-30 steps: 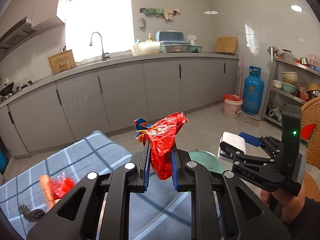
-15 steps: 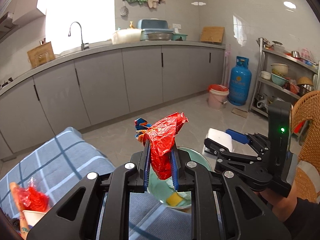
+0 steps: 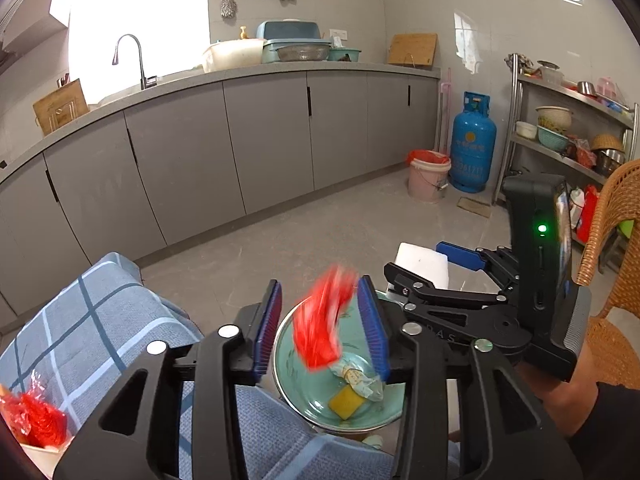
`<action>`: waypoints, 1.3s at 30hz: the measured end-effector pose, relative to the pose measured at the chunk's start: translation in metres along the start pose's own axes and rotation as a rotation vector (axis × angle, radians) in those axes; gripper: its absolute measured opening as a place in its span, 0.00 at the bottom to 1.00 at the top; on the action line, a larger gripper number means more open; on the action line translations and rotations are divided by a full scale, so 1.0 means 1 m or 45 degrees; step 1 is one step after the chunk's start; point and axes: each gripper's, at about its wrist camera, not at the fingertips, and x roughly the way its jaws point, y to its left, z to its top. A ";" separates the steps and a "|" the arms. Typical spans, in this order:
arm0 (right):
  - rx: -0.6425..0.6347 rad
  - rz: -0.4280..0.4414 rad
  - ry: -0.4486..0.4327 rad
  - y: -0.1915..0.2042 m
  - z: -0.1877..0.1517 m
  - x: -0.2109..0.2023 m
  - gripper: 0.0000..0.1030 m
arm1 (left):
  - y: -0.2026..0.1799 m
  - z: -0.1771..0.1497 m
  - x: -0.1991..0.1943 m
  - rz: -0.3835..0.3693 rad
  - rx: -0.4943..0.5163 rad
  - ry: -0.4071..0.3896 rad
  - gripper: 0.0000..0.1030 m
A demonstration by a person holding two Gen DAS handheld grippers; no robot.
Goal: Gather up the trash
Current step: 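Carry the red bag and foam block over the green bin and release both, then move both tools back over the remaining trash on the table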
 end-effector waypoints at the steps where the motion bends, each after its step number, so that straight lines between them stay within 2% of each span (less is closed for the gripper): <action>1: 0.009 -0.007 0.012 -0.002 -0.002 0.004 0.69 | 0.001 -0.001 0.002 0.011 0.000 0.000 0.56; 2: 0.018 -0.011 0.019 -0.003 -0.004 0.007 0.71 | 0.003 -0.002 0.002 0.026 -0.005 -0.008 0.64; 6: 0.051 -0.016 0.023 -0.006 -0.010 0.007 0.81 | 0.014 -0.006 0.001 0.084 -0.024 0.001 0.67; 7: 0.051 -0.016 0.022 -0.006 -0.011 0.006 0.82 | 0.017 -0.007 0.000 0.110 -0.033 0.001 0.74; 12: 0.070 -0.010 0.024 -0.005 -0.011 0.001 0.83 | 0.032 -0.008 -0.009 0.177 -0.078 -0.004 0.78; 14: 0.084 -0.004 0.026 -0.004 -0.012 -0.003 0.84 | 0.035 -0.009 -0.015 0.208 -0.089 -0.018 0.89; 20: 0.080 0.028 0.037 0.014 -0.016 -0.016 0.84 | 0.036 -0.014 -0.029 0.285 -0.069 -0.018 0.92; 29: 0.034 0.103 0.047 0.053 -0.024 -0.033 0.84 | 0.044 -0.018 -0.059 0.343 -0.077 -0.041 0.92; 39: -0.052 0.192 0.041 0.109 -0.025 -0.053 0.84 | 0.078 -0.032 -0.100 0.460 -0.152 -0.037 0.92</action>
